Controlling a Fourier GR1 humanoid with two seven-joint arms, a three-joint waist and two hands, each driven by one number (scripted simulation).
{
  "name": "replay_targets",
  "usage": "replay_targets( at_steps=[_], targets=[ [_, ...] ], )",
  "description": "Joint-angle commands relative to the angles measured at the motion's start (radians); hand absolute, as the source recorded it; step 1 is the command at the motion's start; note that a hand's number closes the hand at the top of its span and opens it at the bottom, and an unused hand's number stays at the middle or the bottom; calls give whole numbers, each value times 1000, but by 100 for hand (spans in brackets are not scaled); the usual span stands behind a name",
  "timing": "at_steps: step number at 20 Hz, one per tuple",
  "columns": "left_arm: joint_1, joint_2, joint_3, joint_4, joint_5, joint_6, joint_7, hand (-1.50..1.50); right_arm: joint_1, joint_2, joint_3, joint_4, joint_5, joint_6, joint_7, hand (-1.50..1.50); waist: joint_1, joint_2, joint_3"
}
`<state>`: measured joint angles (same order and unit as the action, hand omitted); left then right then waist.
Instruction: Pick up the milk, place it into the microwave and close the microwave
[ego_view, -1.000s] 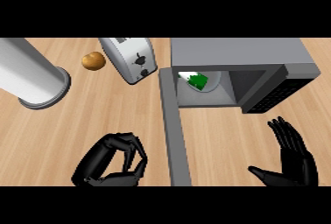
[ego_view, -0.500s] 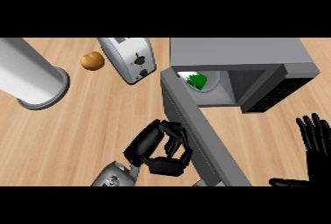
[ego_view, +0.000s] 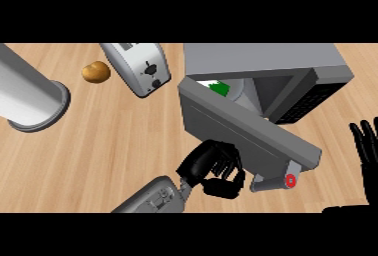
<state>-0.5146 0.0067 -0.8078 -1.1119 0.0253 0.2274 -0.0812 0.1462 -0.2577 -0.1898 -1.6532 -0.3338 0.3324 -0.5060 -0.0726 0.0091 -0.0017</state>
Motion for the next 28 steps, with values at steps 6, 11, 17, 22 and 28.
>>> replay_targets(
  at_steps=[6, 11, 17, 22, 28],
  targets=[
    [-199, -6, -81, 100, 269, 114, -42, -150, -74, -56, 42, -99, -80, 84, 95, -150, -93, 24, -3],
    [-269, -6, -33, 104, 373, 150, -139, 150, -100, -81, 48, -135, -112, 111, 122, -150, -148, 37, -5],
    [-385, -7, -1, 179, 449, 176, -164, 150, -129, -105, 56, -175, -156, 138, 154, -150, -208, 46, -2],
    [-452, -7, 20, 246, 507, 189, -178, 150, -163, -117, 52, -200, -197, 130, 191, -150, -235, 55, -2],
    [-527, -7, 28, 304, 555, 201, -192, 150, -192, -162, 50, -200, -237, 157, 235, -150, -281, 72, 0]
  ],
)
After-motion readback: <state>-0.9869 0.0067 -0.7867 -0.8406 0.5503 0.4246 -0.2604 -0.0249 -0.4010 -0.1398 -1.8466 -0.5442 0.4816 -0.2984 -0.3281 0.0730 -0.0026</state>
